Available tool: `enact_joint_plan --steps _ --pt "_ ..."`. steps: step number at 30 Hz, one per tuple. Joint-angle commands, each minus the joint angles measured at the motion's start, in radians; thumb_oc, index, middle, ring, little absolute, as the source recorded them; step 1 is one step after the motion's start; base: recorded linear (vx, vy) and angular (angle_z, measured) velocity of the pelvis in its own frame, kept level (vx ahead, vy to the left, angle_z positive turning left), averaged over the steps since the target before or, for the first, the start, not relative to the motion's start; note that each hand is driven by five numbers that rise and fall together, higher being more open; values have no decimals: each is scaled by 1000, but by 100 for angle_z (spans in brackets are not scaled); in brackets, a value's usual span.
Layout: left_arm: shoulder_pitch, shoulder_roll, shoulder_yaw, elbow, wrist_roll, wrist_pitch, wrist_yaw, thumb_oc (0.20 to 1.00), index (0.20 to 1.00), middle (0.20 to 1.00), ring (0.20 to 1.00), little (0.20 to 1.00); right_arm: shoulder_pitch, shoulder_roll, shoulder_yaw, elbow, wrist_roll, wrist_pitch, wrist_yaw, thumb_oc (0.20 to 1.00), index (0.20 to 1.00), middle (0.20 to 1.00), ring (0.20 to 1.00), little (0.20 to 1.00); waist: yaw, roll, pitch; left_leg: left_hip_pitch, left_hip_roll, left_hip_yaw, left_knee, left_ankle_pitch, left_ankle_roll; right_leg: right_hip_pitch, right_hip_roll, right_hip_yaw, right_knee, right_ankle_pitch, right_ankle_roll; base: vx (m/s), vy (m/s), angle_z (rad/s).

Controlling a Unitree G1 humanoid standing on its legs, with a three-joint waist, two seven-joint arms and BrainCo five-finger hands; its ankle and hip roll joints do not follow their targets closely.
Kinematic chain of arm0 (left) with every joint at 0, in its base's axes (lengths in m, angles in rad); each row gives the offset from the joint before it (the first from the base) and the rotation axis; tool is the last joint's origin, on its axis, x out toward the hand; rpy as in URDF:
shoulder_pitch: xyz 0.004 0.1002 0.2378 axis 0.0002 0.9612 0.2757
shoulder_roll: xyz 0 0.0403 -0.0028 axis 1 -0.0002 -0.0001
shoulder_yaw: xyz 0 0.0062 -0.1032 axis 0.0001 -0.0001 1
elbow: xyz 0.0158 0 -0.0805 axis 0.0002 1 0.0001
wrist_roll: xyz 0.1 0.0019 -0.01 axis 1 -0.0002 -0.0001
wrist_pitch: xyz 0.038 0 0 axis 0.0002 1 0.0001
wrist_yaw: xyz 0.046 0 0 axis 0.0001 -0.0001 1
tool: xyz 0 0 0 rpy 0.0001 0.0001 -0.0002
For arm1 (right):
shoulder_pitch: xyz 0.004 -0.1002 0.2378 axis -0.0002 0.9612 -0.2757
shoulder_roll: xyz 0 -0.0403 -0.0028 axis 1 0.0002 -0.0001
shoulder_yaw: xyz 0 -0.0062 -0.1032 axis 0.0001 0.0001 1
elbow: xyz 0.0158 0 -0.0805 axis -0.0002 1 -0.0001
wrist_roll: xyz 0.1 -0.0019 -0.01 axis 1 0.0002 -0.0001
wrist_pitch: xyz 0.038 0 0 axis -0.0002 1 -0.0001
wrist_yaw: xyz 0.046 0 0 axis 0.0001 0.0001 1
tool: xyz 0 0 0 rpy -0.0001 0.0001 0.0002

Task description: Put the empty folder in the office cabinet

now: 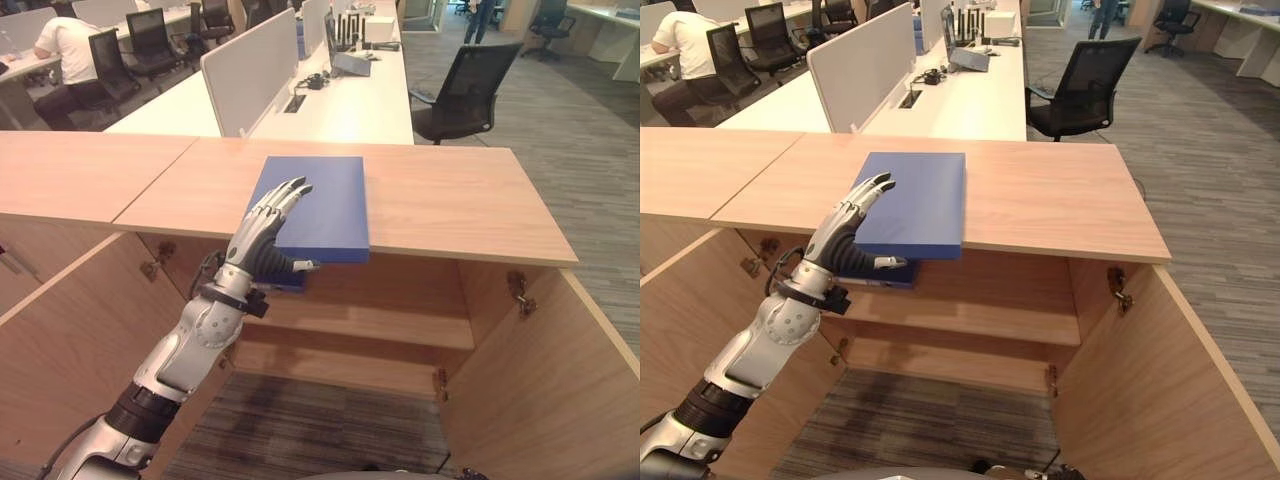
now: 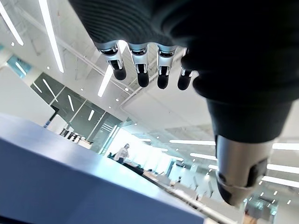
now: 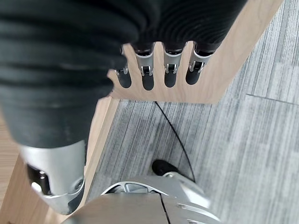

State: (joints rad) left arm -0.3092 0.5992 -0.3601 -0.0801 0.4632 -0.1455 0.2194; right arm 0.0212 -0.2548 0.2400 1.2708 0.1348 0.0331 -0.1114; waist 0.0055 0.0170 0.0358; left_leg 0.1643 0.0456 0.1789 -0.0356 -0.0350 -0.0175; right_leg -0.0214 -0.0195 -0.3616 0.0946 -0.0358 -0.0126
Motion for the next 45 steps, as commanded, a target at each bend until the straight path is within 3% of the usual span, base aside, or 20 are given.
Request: enact_joint_plan --steps 1,14,27,40,45 --pt "-93 36 -3 -13 80 3 41 1000 1000 1000 1000 1000 -47 6 47 57 -27 -6 -14 1000 1000 1000 1000 1000 -5 -64 -17 3 -27 -4 -52 -24 -17 173 -43 42 -182 35 137 0 0 0" --pt "-188 27 -69 128 242 54 71 1000 1000 1000 1000 1000 -47 -2 51 74 -34 -2 -15 1000 1000 1000 1000 1000 -17 -57 -21 11 -29 3 -52 -30 -15 178 -44 47 -182 34 138 2 2 -1" --pt "-184 17 -94 189 287 72 58 1000 1000 1000 1000 1000 -45 -8 49 75 -42 3 -16 1000 1000 1000 1000 1000 -22 -50 -21 16 -31 7 -52 -34 -13 182 -44 51 -182 32 138 0 0 -1" --pt "-296 -38 -183 566 539 250 118 1000 1000 1000 1000 1000 -48 -15 65 77 -50 2 -31 1000 1000 1000 1000 1000 -40 -49 -23 24 -32 15 -52 -38 -10 184 -41 60 -182 29 137 0 0 -1" --pt "-299 -45 -201 621 566 265 114 1000 1000 1000 1000 1000 -45 -15 72 81 -54 3 -29 1000 1000 1000 1000 1000 -43 -48 -23 27 -33 19 -52 -40 -10 186 -40 61 -182 28 137 0 0 0"
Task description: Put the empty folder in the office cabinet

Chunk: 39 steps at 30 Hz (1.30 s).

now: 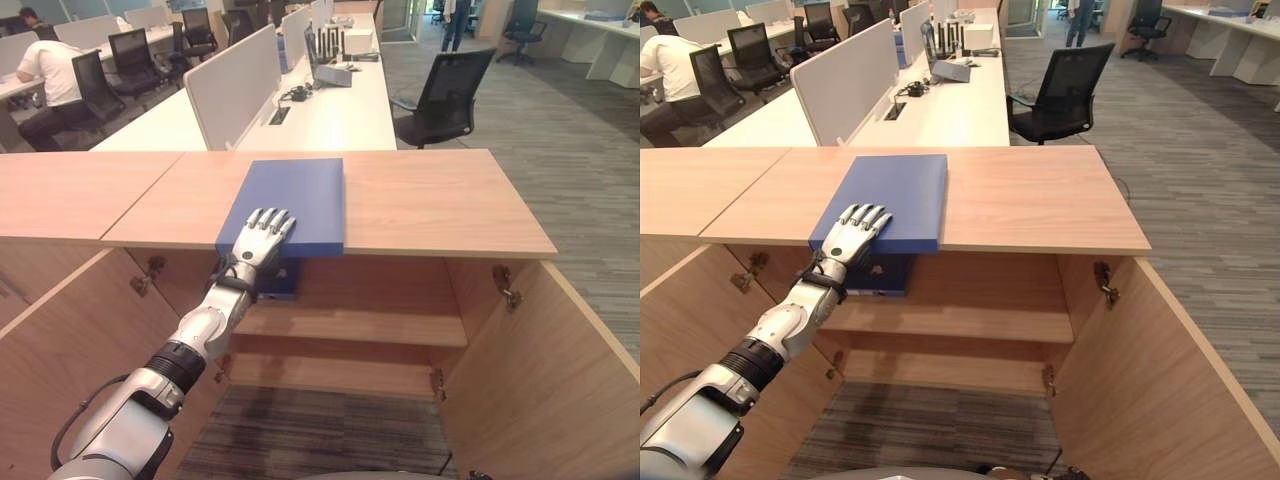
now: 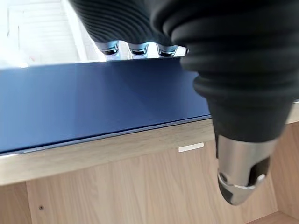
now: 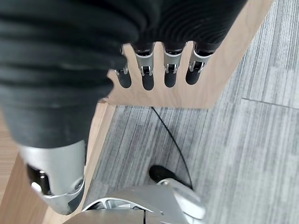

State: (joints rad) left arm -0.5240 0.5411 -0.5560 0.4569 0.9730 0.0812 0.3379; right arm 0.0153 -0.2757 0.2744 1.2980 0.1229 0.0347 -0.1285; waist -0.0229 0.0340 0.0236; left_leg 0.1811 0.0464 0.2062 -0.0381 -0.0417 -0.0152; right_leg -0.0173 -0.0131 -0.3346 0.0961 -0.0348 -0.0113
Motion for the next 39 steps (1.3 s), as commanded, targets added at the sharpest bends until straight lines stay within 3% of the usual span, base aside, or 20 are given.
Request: enact_joint_plan --steps 1,4,11,16,23,26,27,30,34,39 --pt "-85 11 -6 87 56 38 -3 1000 1000 1000 1000 1000 -39 6 37 54 -42 2 -12 1000 1000 1000 1000 1000 -14 -64 -10 11 -34 -8 -49 -33 -12 182 -47 34 -183 27 136 0 0 0" --pt "-102 -16 -35 181 69 63 7 200 200 200 200 200 -41 8 47 56 -43 -2 -15 1000 1000 1000 1000 1000 -19 -64 -9 14 -33 -5 -49 -34 -12 184 -46 36 -183 26 135 0 0 0" --pt "-63 -22 -35 192 74 65 2 200 200 200 200 200 -40 12 38 55 -34 -4 -23 1000 1000 1000 1000 1000 -15 -62 -10 22 -35 -1 -49 -39 -11 191 -46 37 -183 24 136 2 1 -3" --pt "33 -22 12 110 29 34 4 200 200 200 200 200 -30 17 26 56 -37 -1 -26 1000 1000 1000 1000 1000 -8 -64 -9 28 -36 -4 -49 -42 -9 198 -45 38 -183 20 134 2 1 -1" --pt "263 -9 148 -219 -172 -86 -18 200 200 200 200 200 -21 28 -11 48 -31 -1 -31 1000 1000 1000 1000 1000 17 -74 11 21 -36 -16 -49 -36 -8 196 -48 32 -183 23 131 0 0 0" --pt "346 -9 200 -322 -269 -108 -47 200 200 200 200 200 -19 26 -19 39 -26 -1 -33 1000 1000 1000 1000 1000 23 -78 18 13 -37 -22 -49 -33 -6 191 -49 30 -183 27 131 0 0 0" --pt "391 -19 219 -363 -340 -122 -75 200 200 200 200 200 -16 23 -25 36 -24 1 -31 1000 1000 1000 1000 1000 27 -79 25 11 -37 -25 -49 -31 -5 189 -49 29 -183 28 130 -28 -11 8" --pt "611 -46 342 -590 -776 -188 -255 200 200 200 200 200 0 7 -40 15 -17 9 26 1000 1000 1000 1000 1000 41 -79 44 -4 -36 -32 -49 -23 -3 174 -51 22 -183 37 128 -24 -19 10" --pt "764 35 484 -818 -1232 -229 -394 200 200 200 200 200 -7 -10 -39 27 -49 15 86 1000 1000 1000 1000 1000 53 -64 48 -5 -35 -35 -49 -21 -7 174 -50 16 -183 38 127 -2 1 3" --pt "776 93 510 -910 -1434 -224 -453 200 200 200 200 200 -18 -7 -25 44 -66 12 110 1000 1000 1000 1000 1000 60 -62 47 -3 -34 -40 -49 -21 -10 177 -50 12 -183 38 128 -1 -1 1"
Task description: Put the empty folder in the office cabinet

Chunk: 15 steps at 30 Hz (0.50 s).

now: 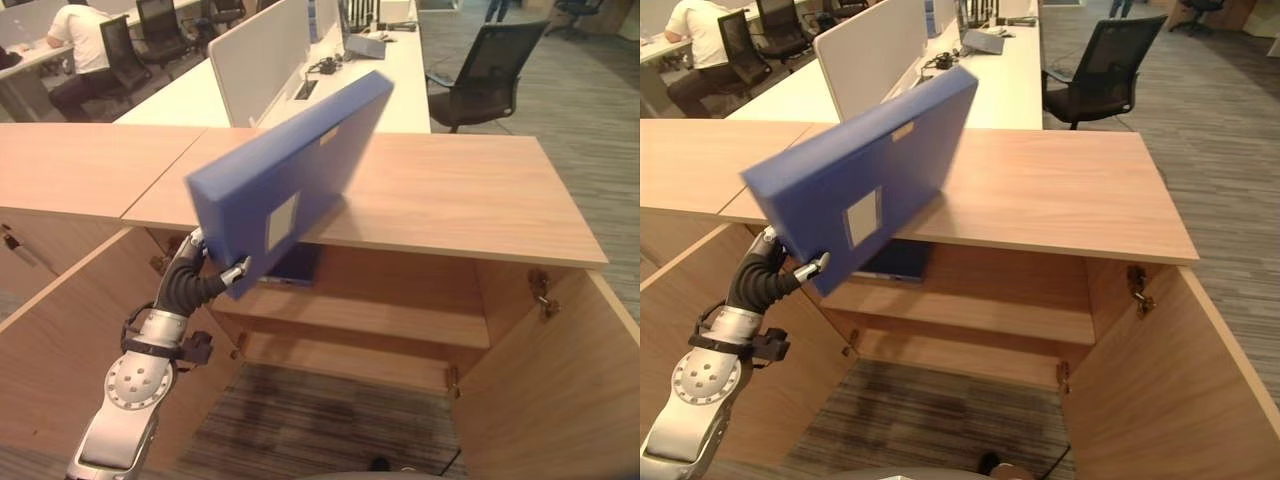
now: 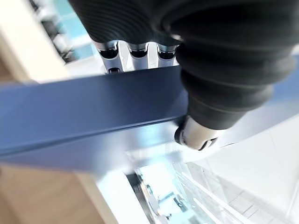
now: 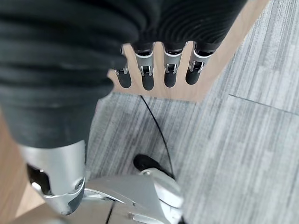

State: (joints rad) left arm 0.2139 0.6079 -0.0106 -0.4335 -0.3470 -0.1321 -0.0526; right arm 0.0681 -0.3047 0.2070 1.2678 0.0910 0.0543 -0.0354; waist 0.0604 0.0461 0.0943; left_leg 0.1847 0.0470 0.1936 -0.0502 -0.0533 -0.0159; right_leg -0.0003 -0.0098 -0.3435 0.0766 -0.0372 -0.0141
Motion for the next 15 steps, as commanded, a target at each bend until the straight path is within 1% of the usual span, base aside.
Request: enact_joint_plan --steps 1,2,5,7,8,9,10,11,14,15 --pt "27 37 -43 -33 -148 -10 -69 200 200 200 200 200 -76 23 48 79 -37 -10 18 1000 1000 1000 1000 1000 -22 -75 -24 -7 -35 -29 -37 -9 -10 160 -53 21 -164 40 131 -12 -5 4" --pt "-1 36 -65 -50 -219 -7 -74 200 200 200 200 200 -84 28 59 86 -41 -13 22 1000 1000 1000 1000 1000 -20 -76 -24 -8 -36 -32 -37 -7 -10 161 -52 20 -164 39 130 0 0 0" --pt "-60 28 -102 -62 -327 -4 -83 200 200 200 200 200 -95 35 67 88 -40 -19 21 1000 1000 1000 1000 1000 -20 -77 -26 -8 -36 -36 -37 -7 -11 164 -52 19 -164 36 130 0 0 0" --pt "-62 28 -103 -60 -328 -4 -83 200 200 200 200 200 -96 35 66 88 -40 -19 21 1000 1000 1000 1000 1000 -19 -77 -25 -7 -36 -36 -37 -7 -11 164 -52 18 -164 36 130 0 0 0" --pt "-119 10 -165 -74 -485 15 -111 200 200 200 200 200 -104 43 79 89 -46 -24 22 1000 1000 1000 1000 1000 -22 -75 -25 -2 -34 -36 -37 -9 -11 170 -51 20 -164 34 130 0 0 0" --pt "-121 11 -165 -73 -485 15 -111 200 200 200 200 200 -105 43 78 89 -46 -24 22 1000 1000 1000 1000 1000 -22 -76 -27 -6 -35 -36 -37 -7 -11 165 -52 20 -164 36 129 0 0 0" --pt "-163 7 -206 -73 -557 24 -117 200 200 200 200 200 -110 48 85 91 -49 -24 23 1000 1000 1000 1000 1000 -26 -77 -30 -6 -36 -36 -37 -6 -11 165 -52 20 -164 36 130 -12 -2 3" --pt "-164 7 -207 -72 -558 23 -117 200 200 200 200 200 -111 48 84 91 -49 -24 23 1000 1000 1000 1000 1000 -25 -77 -29 -6 -36 -36 -37 -6 -11 165 -52 20 -164 36 130 0 0 0" --pt "-236 1 -278 -78 -662 34 -122 200 200 200 200 200 -117 55 96 98 -54 -26 21 1000 1000 1000 1000 1000 -30 -77 -30 -6 -36 -36 -37 -5 -10 165 -50 21 -164 35 130 0 0 0" --pt "-244 -3 -297 -69 -672 35 -119 200 200 200 200 200 -116 57 100 102 -53 -27 21 1000 1000 1000 1000 1000 -31 -78 -30 -5 -38 -37 -37 -6 -10 165 -50 21 -164 36 129 0 0 0"
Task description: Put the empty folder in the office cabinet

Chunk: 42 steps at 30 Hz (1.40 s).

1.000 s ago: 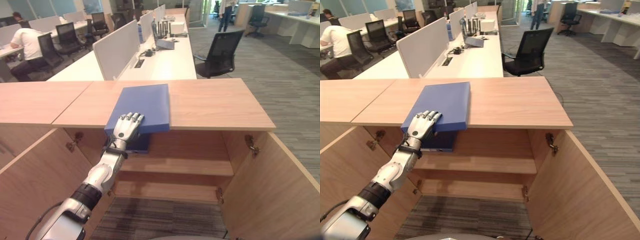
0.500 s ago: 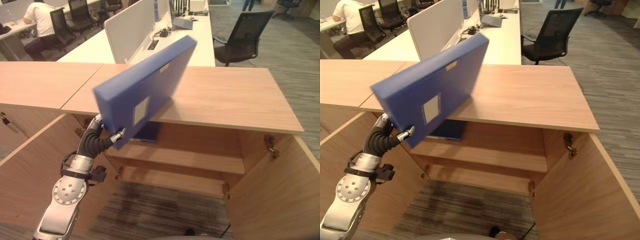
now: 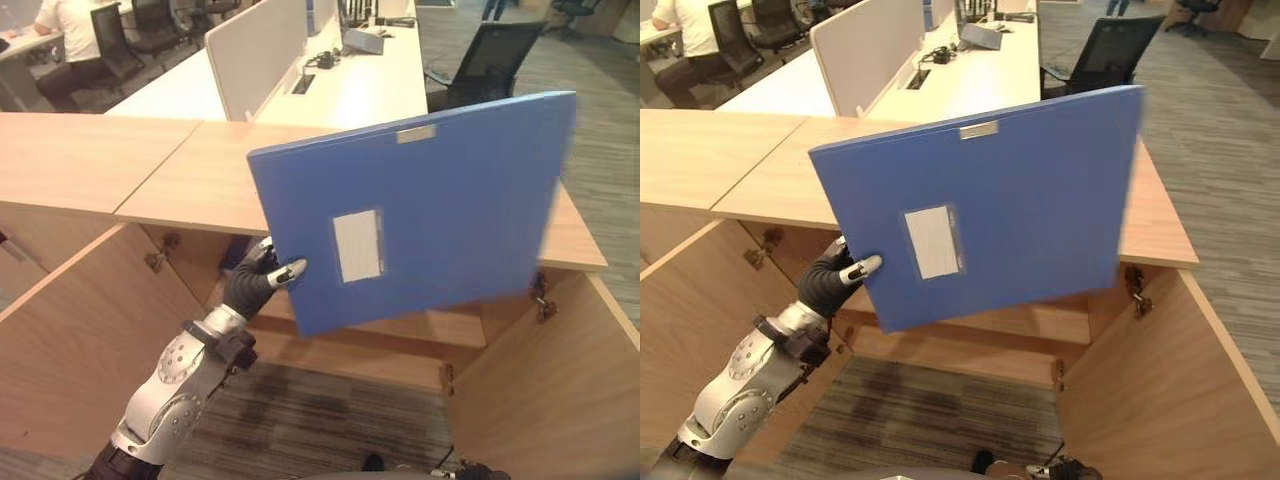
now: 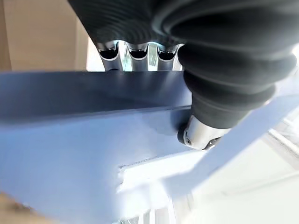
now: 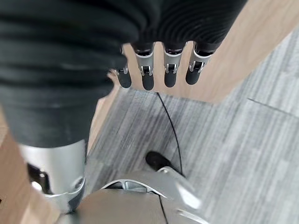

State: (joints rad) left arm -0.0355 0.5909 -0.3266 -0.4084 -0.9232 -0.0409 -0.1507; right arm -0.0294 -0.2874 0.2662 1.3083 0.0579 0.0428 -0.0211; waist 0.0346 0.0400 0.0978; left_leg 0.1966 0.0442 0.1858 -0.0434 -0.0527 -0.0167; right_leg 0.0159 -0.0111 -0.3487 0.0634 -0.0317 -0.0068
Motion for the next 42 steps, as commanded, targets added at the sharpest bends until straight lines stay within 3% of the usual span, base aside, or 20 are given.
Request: enact_joint_plan --steps 1,11,23,29,36,37,42 --pt "0 9 5 -84 -104 -52 -17 200 200 200 200 200 -17 41 41 64 -19 -15 5 1000 1000 1000 1000 1000 -5 -72 -33 -16 -35 -30 -44 -7 -9 150 -48 25 -151 30 121 0 0 0" --pt "44 -16 -27 -19 -98 -25 -1 200 200 200 200 200 -9 44 35 92 -23 -15 -9 1000 1000 1000 1000 1000 -6 -73 -25 -15 -35 -31 -44 -6 -7 151 -49 24 -151 33 121 0 0 0" --pt "209 152 38 95 113 39 -73 200 200 200 200 200 -17 26 28 80 -14 -9 7 1000 1000 1000 1000 1000 8 -61 -26 -16 -35 -33 -44 -3 -8 148 -47 25 -151 35 122 0 0 0" --pt "271 215 80 200 353 33 -96 200 200 200 200 200 -38 6 17 58 27 -2 20 1000 1000 1000 1000 1000 17 -54 -27 -19 -33 -33 -44 -3 -8 149 -46 23 -151 30 123 0 0 0" --pt "296 227 136 282 609 8 -79 200 200 200 200 200 -49 -12 0 -31 85 -6 21 1000 1000 1000 1000 1000 20 -54 -30 -28 -33 -36 -44 1 -8 140 -50 22 -151 31 123 0 0 0" --pt "298 228 162 293 694 -6 -63 200 200 200 200 200 -50 -21 3 -96 98 -12 22 1000 1000 1000 1000 1000 22 -54 -29 -24 -31 -37 -44 -3 -9 143 -49 22 -151 29 124 0 0 0" --pt "297 216 214 304 831 -28 -32 200 200 200 200 200 -34 -63 -1 -311 124 -26 19 1000 1000 1000 1000 1000 20 -56 -31 -28 -33 -36 -44 0 -9 137 -52 22 -151 30 123 0 0 0"
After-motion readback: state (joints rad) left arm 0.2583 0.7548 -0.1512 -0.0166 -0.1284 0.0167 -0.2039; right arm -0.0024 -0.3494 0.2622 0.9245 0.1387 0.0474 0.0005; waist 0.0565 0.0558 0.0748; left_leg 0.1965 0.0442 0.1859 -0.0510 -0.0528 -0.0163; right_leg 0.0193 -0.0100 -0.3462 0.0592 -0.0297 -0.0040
